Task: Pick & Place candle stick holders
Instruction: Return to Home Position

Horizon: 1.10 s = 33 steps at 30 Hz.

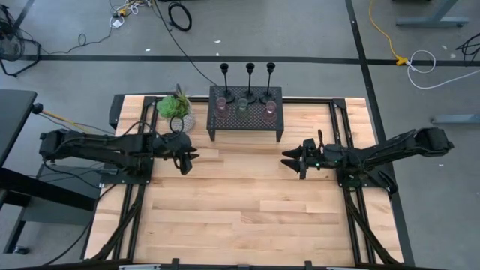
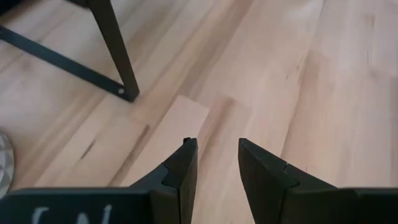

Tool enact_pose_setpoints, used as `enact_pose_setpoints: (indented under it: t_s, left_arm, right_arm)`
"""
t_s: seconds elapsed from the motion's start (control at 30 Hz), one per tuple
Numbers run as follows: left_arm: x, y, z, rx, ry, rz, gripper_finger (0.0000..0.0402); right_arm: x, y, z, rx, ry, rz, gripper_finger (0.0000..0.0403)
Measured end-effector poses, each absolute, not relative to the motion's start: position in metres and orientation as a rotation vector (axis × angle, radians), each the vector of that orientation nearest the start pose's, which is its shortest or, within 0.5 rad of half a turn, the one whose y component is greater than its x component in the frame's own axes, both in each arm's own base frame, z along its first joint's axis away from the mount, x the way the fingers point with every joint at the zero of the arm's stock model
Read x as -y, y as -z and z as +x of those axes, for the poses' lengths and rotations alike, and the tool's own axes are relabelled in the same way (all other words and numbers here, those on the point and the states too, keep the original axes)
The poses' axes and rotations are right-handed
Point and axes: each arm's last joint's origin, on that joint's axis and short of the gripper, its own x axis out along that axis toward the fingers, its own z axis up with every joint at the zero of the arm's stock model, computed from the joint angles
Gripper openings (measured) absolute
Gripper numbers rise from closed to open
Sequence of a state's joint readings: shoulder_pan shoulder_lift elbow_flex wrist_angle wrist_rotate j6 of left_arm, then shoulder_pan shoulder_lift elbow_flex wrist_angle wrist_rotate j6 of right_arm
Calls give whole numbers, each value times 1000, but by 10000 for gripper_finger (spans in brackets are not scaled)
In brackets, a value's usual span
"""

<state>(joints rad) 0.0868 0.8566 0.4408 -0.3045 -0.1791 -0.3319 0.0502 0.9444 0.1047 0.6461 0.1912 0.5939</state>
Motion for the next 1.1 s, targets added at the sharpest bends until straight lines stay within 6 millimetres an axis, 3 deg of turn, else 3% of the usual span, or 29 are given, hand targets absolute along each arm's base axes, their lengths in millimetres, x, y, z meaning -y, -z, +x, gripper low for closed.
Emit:
enact_pose_setpoints:
  t_s: [0.1, 0.3, 0.5, 0.67, 0.8, 0.9, 1.1]
  left_arm:
    - [-20, -194, 166, -684, -370, -275, 119]
    - [-21, -196, 170, -623, -394, -198, 119]
    - [-16, -198, 178, -415, -180, -70, 119]
    - [-10, -168, 168, -404, 1, -175, 119]
    - [-7, -142, 154, -351, 21, -265, 119]
    - [-7, -136, 148, -246, 22, -288, 119]
    - [-9, -135, 148, -248, -25, -304, 119]
  right_arm:
    - [-3, -151, 167, -177, 188, 602, 236]
    - [-1, -142, 169, -232, 273, 431, 236]
    - [-9, -149, 173, -172, 164, 244, 236]
    - [-13, -149, 171, -165, 231, 202, 236]
    - [-18, -144, 166, -142, 199, 223, 236]
    - [-22, -145, 161, -91, 154, 235, 236]
    - [-25, -128, 155, -239, 131, 226, 236]
